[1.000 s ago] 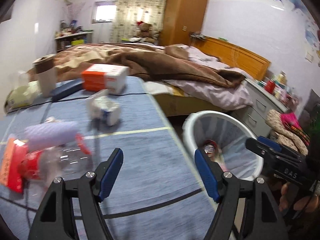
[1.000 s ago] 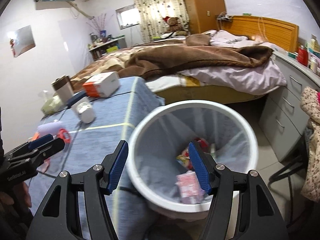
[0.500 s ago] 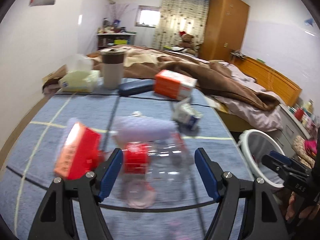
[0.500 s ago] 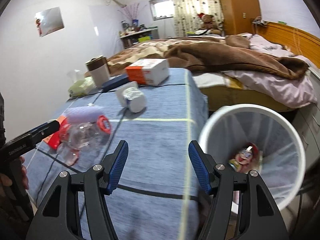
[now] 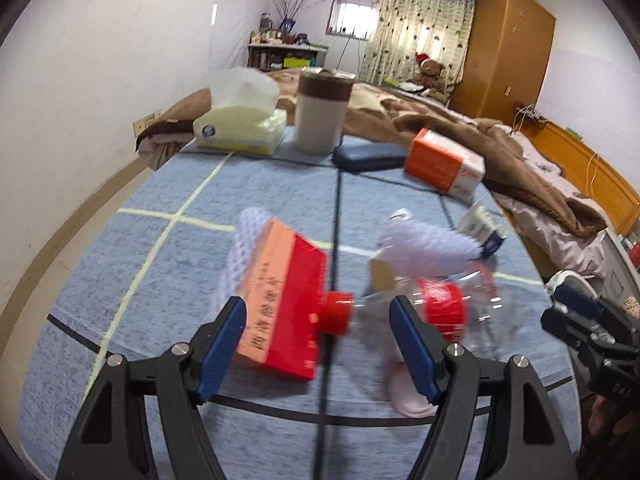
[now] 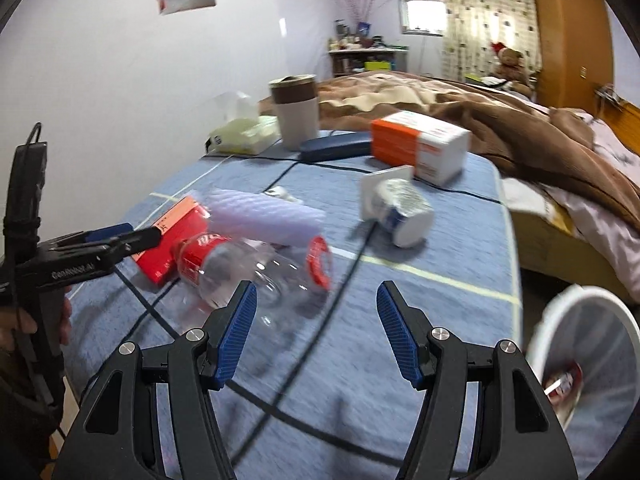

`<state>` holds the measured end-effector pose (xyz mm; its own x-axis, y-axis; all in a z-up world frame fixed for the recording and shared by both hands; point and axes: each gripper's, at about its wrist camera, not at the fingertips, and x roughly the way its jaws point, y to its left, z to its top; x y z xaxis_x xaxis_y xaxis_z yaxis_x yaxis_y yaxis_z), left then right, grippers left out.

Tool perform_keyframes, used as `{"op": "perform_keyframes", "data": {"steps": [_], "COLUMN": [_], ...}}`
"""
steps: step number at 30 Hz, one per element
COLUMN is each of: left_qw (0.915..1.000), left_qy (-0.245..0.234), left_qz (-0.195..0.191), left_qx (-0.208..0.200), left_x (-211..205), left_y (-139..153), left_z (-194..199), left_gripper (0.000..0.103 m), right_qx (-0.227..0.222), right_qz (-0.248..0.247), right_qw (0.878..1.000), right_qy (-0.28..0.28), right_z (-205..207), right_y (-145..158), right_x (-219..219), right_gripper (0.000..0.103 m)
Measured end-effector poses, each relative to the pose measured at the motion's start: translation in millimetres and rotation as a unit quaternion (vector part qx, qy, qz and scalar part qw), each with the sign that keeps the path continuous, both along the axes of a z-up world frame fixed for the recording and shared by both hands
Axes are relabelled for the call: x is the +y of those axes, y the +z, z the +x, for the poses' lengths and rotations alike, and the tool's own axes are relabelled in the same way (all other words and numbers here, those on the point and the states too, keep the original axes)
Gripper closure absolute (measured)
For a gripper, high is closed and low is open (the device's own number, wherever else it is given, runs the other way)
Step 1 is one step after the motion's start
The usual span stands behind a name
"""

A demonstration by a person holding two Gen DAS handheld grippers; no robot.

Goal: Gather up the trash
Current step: 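Move both open grippers back over the table toward the remaining trash, then lower the left gripper to the red medicine box while the right gripper approaches the clear bottle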

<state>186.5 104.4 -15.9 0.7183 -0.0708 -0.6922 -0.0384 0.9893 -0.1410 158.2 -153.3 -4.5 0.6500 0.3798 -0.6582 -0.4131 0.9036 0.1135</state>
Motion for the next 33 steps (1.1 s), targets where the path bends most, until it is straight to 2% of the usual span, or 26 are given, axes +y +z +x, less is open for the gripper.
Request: {"op": "perform_keyframes", "data": {"steps": [3, 6, 11, 13, 20, 25, 33], "left_qw": [0.9998, 0.9998, 0.9986, 0.9983, 0.9982, 0.9976, 0.9977], "left_qy": [0.005, 0.007, -0.006, 0.004, 0.013, 0.013, -0.001], "left_qz": [-0.008, 0.005, 0.02, 0.026, 0.011, -0.008, 0.0], "left_qx": [0.018, 0.018, 0.047, 0.052, 0.057, 0.067, 0.067], "left_x": [10.7, 14.8, 18.4, 23.6, 40.5, 47.4, 41.1], "left_y": [-8.8, -10.2, -21.2, -24.8, -30.8, -36.3, -34.8], "left_z": [7.5, 10.0, 24.1, 25.2, 24.5, 25.6, 24.7], "left_gripper": [0.027, 0.027, 0.027, 0.027, 0.027, 0.027, 0.027], "right_qx": [-0.002, -0.003, 0.012, 0.021, 0.065, 0.09, 0.075], "right_qz": [-0.004, 0.0, -0.016, -0.025, -0.019, -0.053, -0.08], "right_qw": [1.0, 0.999, 0.995, 0.993, 0.987, 0.979, 0.982], "right_qy": [0.027, 0.051, 0.1, 0.114, 0.143, 0.172, 0.151], "right_z": [6.2, 12.5, 21.2, 23.1, 26.3, 17.9, 25.3], "right_y": [3.0, 5.4, -1.8, -5.1, -12.8, -20.9, -21.3], "right_x": [14.6, 26.6, 46.6, 50.7, 48.2, 53.5, 69.9], "right_gripper": [0.039, 0.039, 0.039, 0.039, 0.039, 0.039, 0.039]}}
